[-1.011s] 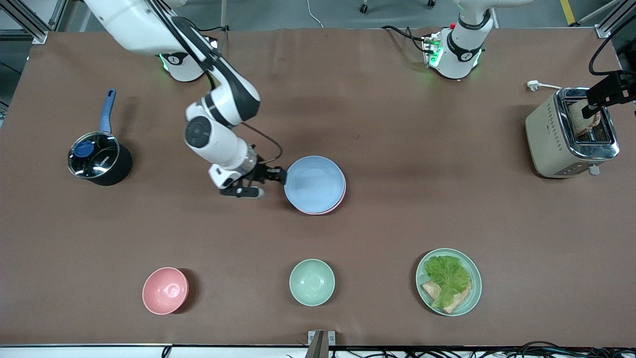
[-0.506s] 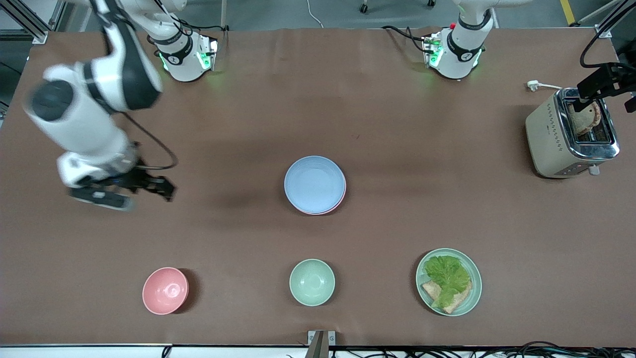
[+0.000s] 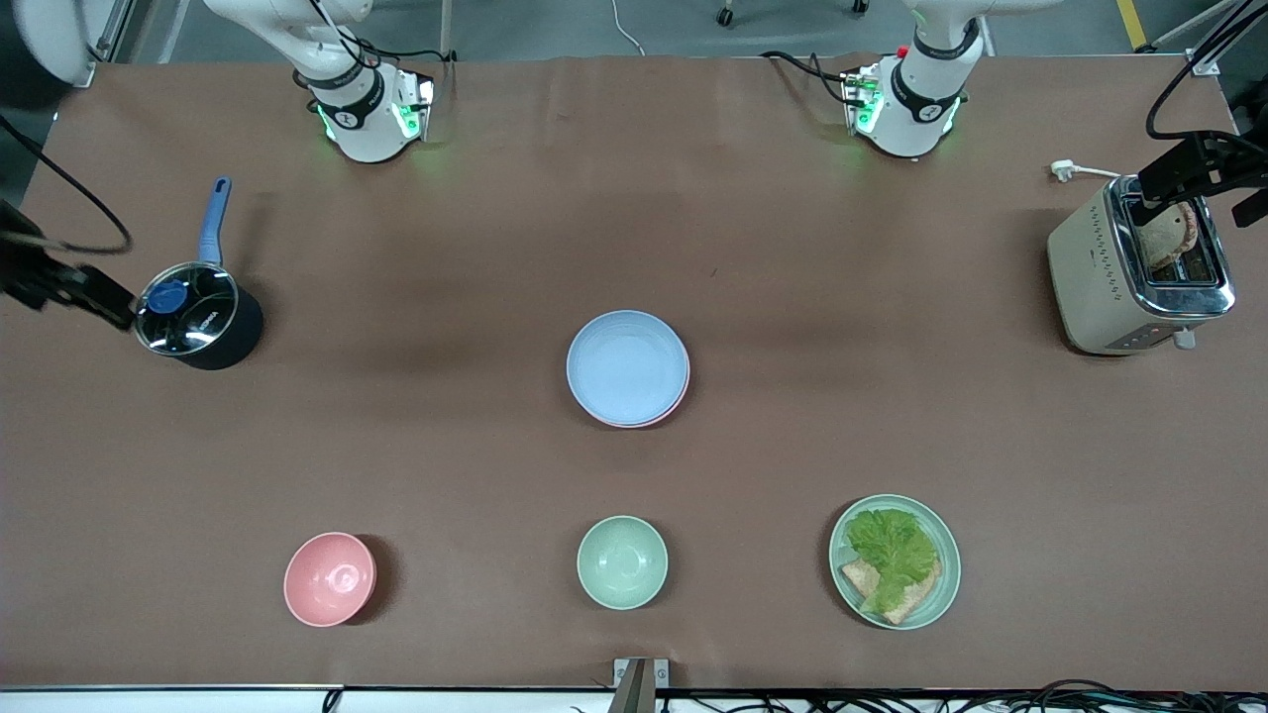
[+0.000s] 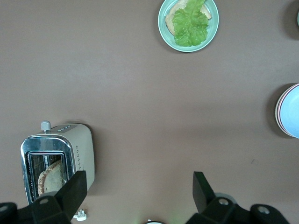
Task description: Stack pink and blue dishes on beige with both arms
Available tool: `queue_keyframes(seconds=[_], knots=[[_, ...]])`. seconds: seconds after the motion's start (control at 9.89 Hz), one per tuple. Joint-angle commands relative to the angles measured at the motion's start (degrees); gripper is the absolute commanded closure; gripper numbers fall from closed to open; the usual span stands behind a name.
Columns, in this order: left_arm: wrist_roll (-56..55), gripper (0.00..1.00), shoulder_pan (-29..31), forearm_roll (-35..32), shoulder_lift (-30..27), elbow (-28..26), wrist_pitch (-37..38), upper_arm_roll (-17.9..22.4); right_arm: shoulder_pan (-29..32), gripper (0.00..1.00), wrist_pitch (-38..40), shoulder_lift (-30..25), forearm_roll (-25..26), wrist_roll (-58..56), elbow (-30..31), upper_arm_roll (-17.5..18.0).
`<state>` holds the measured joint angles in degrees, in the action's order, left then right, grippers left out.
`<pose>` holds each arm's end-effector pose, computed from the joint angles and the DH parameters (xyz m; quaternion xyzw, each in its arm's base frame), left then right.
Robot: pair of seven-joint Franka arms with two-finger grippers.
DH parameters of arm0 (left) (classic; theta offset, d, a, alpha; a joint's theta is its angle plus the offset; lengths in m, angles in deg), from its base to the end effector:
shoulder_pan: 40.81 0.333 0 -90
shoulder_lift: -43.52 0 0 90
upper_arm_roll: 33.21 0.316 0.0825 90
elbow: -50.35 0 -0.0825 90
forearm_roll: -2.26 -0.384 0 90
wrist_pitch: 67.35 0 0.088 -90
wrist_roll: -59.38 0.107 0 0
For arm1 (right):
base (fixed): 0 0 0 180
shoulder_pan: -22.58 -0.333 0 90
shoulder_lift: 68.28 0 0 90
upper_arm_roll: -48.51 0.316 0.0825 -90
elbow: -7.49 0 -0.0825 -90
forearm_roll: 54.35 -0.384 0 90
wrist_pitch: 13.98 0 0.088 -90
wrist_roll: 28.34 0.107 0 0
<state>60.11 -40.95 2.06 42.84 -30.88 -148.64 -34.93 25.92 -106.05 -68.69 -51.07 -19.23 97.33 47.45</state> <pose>0.5331 -0.0170 0.6885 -0.9997 0.0223 -0.0065 0.0018 0.5541 -0.0486 0.6332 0.9924 -0.1172 0.0242 0.0276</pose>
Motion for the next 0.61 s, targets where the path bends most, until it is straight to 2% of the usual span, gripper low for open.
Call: queue_keyframes(seconds=[0.0, 0.1, 0.51], knots=[[-0.4, 0.0, -0.7, 1.3, -0.6, -2.6, 0.3, 1.1, -0.8, 0.0, 7.3, -0.1, -3.4, -5.5, -5.5, -3.2], [-0.3, 0.0, -1.0, 1.3, -0.8, -2.9, 0.3, 1.2, -0.3, 0.0, 7.5, 0.1, -3.3, -5.1, -7.5, -3.1], [0.8, 0.0, -1.4, 1.4, -0.9, -3.0, 0.1, 1.2, -0.5, 0.0, 7.6, 0.3, -3.0, -5.5, -7.3, -2.9]])
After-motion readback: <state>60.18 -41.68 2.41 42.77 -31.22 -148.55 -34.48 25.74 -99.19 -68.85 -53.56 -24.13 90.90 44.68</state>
